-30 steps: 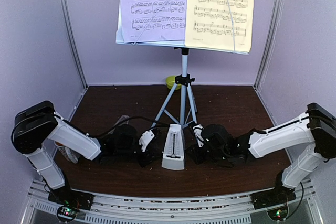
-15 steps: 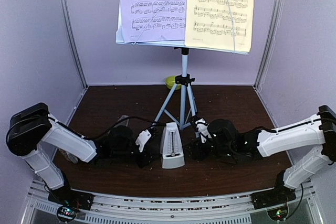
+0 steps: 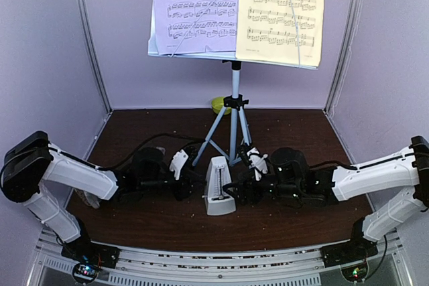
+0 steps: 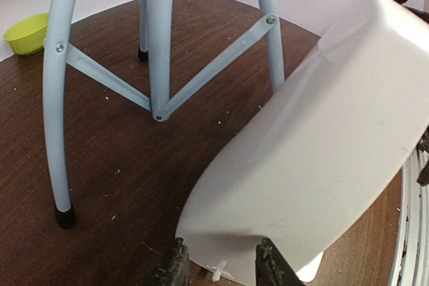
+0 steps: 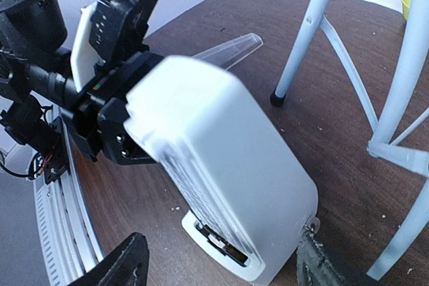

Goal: Set up the instrument practice props

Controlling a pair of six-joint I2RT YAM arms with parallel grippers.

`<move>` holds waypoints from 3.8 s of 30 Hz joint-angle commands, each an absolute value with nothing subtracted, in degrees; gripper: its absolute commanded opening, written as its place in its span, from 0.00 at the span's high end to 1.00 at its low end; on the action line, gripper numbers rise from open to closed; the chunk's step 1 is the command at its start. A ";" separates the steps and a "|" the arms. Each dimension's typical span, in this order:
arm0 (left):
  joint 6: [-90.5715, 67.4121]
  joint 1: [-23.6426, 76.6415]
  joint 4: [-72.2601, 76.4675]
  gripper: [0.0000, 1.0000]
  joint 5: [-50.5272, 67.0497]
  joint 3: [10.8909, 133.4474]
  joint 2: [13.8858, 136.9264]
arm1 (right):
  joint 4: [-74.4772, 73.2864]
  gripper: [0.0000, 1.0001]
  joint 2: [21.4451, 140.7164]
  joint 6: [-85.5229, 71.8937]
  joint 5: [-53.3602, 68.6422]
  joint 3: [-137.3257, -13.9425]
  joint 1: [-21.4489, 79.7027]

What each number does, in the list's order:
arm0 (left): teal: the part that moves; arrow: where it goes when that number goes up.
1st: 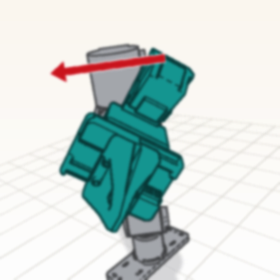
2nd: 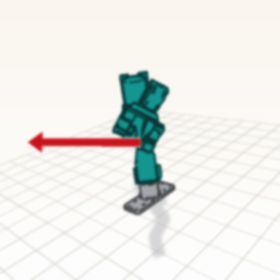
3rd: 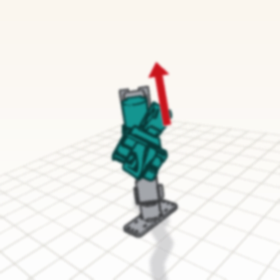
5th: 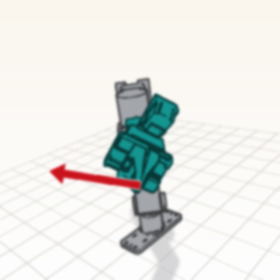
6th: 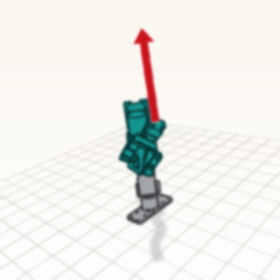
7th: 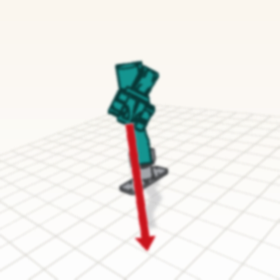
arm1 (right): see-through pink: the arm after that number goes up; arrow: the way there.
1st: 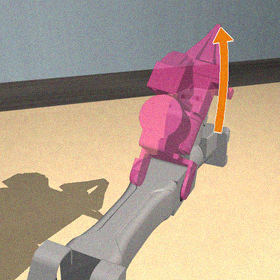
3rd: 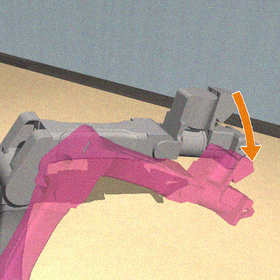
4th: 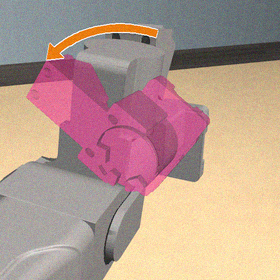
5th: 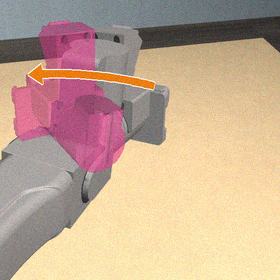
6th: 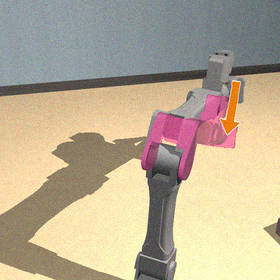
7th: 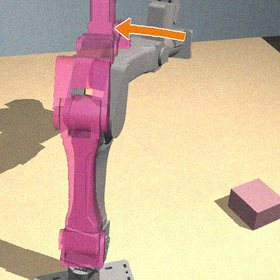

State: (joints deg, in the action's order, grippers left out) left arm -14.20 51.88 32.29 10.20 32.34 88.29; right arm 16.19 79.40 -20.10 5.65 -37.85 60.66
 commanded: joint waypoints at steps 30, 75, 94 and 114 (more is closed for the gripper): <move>-13.03 50.19 31.95 0.65 10.38 35.19 88.67 | 19.56 0.66 82.66 -26.46 0.26 -41.75 60.91; -12.71 46.73 28.27 0.65 7.96 32.51 81.25 | 10.92 0.39 72.64 -30.35 -12.75 -30.53 59.39; -14.04 32.77 16.48 0.64 9.14 31.33 64.42 | 3.98 0.14 55.92 -23.84 -4.49 -33.95 57.91; -23.54 26.38 -4.11 0.02 1.34 50.98 62.40 | 0.96 0.00 55.86 -20.07 12.14 -43.66 27.25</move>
State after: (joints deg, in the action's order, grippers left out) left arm -18.85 27.05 -0.14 4.75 48.77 62.67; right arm 0.27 55.86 -19.49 7.05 -43.38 32.03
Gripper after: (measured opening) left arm 0.972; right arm 0.999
